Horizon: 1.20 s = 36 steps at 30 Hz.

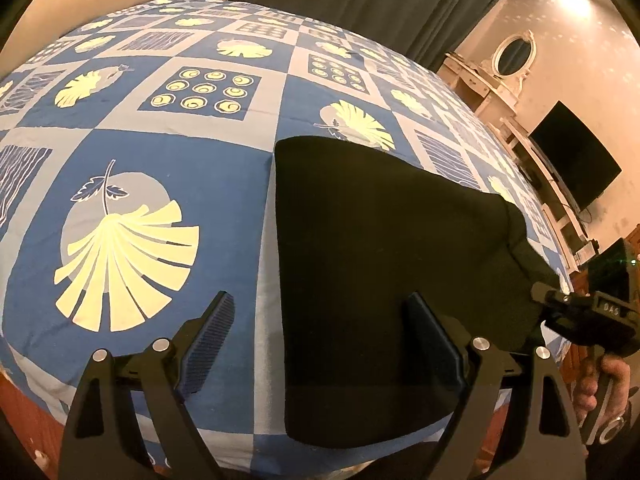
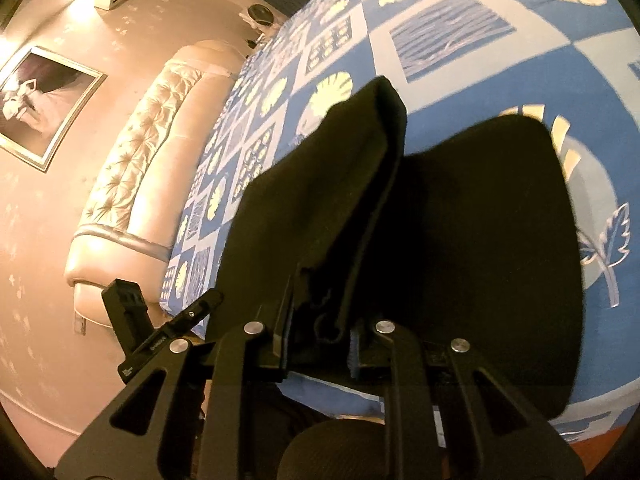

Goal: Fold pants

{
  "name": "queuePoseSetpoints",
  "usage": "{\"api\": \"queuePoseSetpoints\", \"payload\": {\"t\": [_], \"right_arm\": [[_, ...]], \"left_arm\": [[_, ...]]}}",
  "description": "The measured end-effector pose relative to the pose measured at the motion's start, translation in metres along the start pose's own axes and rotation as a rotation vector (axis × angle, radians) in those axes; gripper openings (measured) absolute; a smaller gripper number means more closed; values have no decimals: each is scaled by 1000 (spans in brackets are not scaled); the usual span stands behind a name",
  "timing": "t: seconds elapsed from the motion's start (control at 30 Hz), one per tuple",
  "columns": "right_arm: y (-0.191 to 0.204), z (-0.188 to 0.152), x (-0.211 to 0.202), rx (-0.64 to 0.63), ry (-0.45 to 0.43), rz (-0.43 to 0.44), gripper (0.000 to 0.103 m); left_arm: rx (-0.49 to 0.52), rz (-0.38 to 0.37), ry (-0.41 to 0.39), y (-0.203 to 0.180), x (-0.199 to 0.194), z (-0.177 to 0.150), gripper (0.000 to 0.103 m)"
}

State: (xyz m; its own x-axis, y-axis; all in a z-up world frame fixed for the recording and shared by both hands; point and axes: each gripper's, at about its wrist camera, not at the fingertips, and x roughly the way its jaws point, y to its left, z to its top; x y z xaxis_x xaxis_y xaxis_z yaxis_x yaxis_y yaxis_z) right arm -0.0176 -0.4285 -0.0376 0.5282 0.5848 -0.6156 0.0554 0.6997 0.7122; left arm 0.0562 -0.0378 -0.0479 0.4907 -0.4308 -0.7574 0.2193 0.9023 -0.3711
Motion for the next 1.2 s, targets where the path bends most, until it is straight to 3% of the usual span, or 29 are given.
{"api": "queuePoseSetpoints", "payload": {"t": [0.53, 1.2], "right_arm": [[-5, -6, -35, 10, -53, -35, 19], [-42, -17, -48, 98, 1, -91, 16]], "left_arm": [[-3, -2, 22, -1, 5, 0, 87], [8, -11, 73, -7, 12, -7, 87]]}}
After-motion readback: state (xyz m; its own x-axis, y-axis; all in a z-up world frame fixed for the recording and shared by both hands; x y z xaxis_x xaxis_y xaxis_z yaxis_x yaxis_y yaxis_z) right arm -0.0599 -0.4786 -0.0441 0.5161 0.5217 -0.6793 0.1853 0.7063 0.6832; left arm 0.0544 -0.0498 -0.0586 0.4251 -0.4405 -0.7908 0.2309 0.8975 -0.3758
